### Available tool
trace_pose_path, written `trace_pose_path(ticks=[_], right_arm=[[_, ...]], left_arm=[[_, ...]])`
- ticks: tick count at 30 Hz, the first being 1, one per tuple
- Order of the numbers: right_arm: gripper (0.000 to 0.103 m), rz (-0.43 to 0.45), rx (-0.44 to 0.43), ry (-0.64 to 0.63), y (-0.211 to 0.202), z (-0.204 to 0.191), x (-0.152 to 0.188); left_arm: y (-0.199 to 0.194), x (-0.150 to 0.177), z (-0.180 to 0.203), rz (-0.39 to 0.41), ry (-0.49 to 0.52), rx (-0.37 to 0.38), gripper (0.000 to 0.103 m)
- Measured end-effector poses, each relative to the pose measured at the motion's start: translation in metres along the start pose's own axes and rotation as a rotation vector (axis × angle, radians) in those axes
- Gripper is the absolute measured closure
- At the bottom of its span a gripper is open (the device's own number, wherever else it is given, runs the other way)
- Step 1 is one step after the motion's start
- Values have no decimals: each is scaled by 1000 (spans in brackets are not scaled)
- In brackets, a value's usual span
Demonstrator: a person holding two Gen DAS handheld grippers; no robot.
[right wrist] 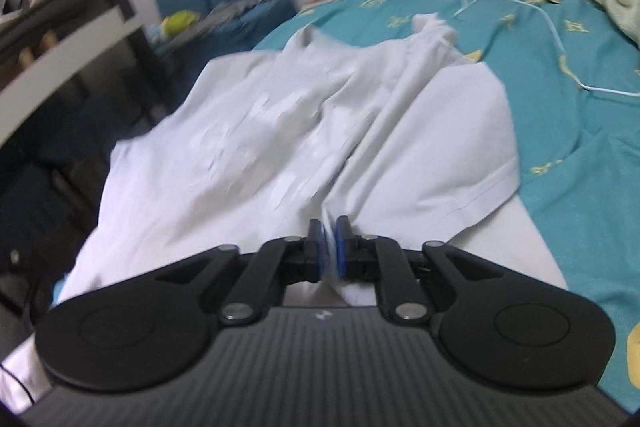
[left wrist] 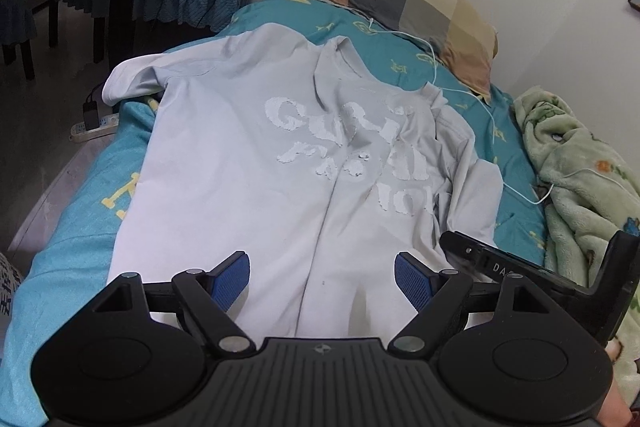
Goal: Fold clothes
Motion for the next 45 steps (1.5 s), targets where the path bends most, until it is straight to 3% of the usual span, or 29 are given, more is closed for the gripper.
trace_pose_path(ticks=[1,3,5,13,16,18,20,23,30,31,32,33,36,40,45], right_arm=[[74,12,-17,12,-6,1,-2],[54,35,-25,95,-13,16,-5],[46,58,-22,198,-18,35,-7],[42,150,-13,612,-39,114,-16],[42,99,-26,650,-15,119,-12],[42,69,-7,637,3,113,-7],[43,42,66,594,11,112,-4],[44,58,109,604,13,118,-1],[44,49,22,652,21,123,0],[49,53,26,637,21,121,-4],[76,52,42,605,22,118,-10],[96,62,76,549,20,114,-18],[97,141,206,354,6,103,-49],[97,257,380,207,-20,111,-91],[97,267,639,30,-16,151,-122]], left_arm=[[0,1,-1,-3,-5,-3,21],[2,2,-3,-13,-13,-4,21],[3,4,-3,-20,-14,-2,21],[12,12,2,-49,-3,-13,21],[16,14,4,-56,-1,-16,21],[19,15,4,-62,3,-27,21],[22,16,2,-72,-3,-35,21],[25,15,1,-79,-11,-32,21],[29,15,3,-87,-8,-22,21],[29,15,3,-86,-9,-20,21],[28,15,2,-85,-11,-18,21],[26,15,2,-83,-15,-14,21],[22,15,2,-74,-24,3,21],[19,14,5,-72,-20,26,21],[18,16,9,-75,-1,31,21]])
Point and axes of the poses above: each gripper's, at about its wrist camera, not at the fingertips, and y roughly the way its jaws point, z to its right, x to its underside, the point moved 3 cm from there along y, roughly the way its jaws point, and after that the axes turned 4 degrees about x, right-handed, at the moved point
